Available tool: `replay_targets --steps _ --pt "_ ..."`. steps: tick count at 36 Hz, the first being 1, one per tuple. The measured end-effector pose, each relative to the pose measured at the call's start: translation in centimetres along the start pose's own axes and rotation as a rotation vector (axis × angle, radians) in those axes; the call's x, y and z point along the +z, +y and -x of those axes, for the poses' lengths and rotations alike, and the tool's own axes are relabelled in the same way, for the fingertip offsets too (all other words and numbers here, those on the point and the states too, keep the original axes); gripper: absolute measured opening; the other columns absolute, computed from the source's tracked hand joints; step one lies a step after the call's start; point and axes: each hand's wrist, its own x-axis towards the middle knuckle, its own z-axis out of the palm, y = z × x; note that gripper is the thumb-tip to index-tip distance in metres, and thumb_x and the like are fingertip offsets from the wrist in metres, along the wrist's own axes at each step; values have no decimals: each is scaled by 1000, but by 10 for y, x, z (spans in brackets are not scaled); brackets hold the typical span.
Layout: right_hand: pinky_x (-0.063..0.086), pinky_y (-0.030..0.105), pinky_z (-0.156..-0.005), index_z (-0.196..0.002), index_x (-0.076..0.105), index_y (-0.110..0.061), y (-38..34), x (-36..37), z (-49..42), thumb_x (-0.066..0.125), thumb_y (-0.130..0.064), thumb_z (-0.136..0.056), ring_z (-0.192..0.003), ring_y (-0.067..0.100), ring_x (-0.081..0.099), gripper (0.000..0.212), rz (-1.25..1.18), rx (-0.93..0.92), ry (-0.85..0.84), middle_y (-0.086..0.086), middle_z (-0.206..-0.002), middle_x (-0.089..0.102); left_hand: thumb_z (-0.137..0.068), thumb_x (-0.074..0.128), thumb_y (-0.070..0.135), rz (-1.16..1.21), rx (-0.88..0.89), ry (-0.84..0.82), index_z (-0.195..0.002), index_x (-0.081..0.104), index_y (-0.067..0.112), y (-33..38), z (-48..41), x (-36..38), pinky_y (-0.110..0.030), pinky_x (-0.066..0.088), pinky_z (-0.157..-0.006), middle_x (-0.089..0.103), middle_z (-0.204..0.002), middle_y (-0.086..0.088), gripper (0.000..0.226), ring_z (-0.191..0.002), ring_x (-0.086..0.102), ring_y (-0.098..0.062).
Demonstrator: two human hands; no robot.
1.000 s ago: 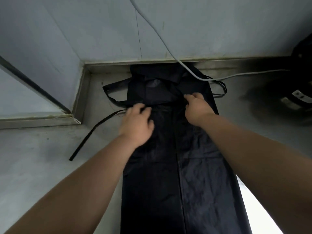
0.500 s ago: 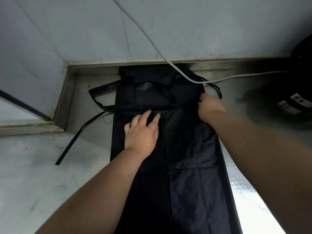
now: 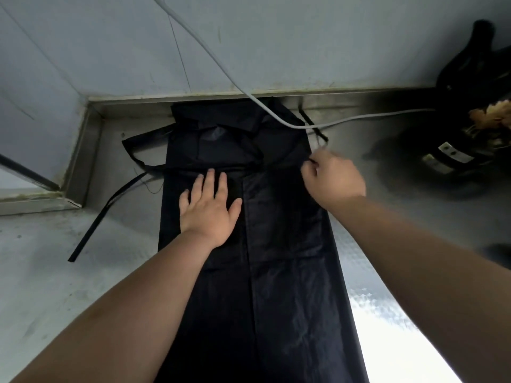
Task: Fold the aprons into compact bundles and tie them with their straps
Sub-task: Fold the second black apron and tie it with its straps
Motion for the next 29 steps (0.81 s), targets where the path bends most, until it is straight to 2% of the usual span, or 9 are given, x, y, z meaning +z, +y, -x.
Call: replay_targets --steps 3,5,9,13,16,20,24,26,29 --pt "40 35 -76 -120 50 -6 24 3 10 41 -21 -93 -104 33 53 32 250 234 -192 13 -120 53 -93 11 62 -7 -35 -39 -150 -7 26 -4 -2 -4 -46 2 -117 -13 -158 -3 70 -145 -10 -23" --pt "41 40 -90 -139 34 -7 33 5 17 45 -24 -92 -119 35 47 51 326 362 -282 14 -136 43 -93 12 63 9 -56 -57 -150 -8 26 -5 -1 -7 -47 0 -117 -16 -158 -6 71 -145 -12 -25" --pt "36 45 -97 -149 -3 -18 30 11 29 46 -31 -92 -123 39 40 76 284 470 -284 16 -148 23 -96 18 57 77 -50 -13 -150 -9 26 -6 13 -7 -47 -2 -117 -17 -157 -7 68 -145 -13 -24" --pt "35 43 -97 -149 13 -17 14 11 57 39 -17 -93 -120 38 42 61 200 230 -174 15 -144 32 -99 26 47 122 -2 94 -151 8 22 -11 49 -6 -43 1 -118 -3 -159 -6 61 -146 -2 -23" --pt "33 39 -105 -145 32 -20 10 16 84 38 -30 -98 -128 32 38 49 110 39 -333 11 -144 38 -99 32 41 160 23 135 -149 23 21 -18 79 1 -41 7 -119 10 -158 -5 55 -145 7 -23" --pt "4 37 -116 -149 21 -31 11 25 119 42 -60 -89 -144 24 12 69 185 -96 -582 4 -158 7 -98 39 36 192 44 138 -145 36 19 -29 119 15 -41 12 -118 20 -156 -4 50 -144 14 -23" --pt "-12 42 -116 -150 -1 -36 13 36 139 43 -68 -84 -145 30 -7 85 292 -188 -672 7 -157 -16 -97 29 49 153 -17 8 -150 15 26 -35 154 32 -40 -2 -118 0 -159 -1 60 -146 -5 -19" --pt "-15 44 -114 -149 -7 -36 14 40 141 39 -67 -86 -144 32 -11 84 318 -199 -672 8 -156 -20 -95 21 56 107 -36 -72 -150 -3 30 -34 160 39 -43 -10 -115 -17 -158 1 66 -144 -18 -19" --pt "-17 44 -113 -149 -9 -37 13 45 135 35 -66 -89 -144 33 -12 80 336 -207 -657 8 -156 -21 -93 14 61 68 -58 -87 -148 -14 31 -33 154 41 -46 -13 -114 -25 -155 1 68 -142 -25 -20"
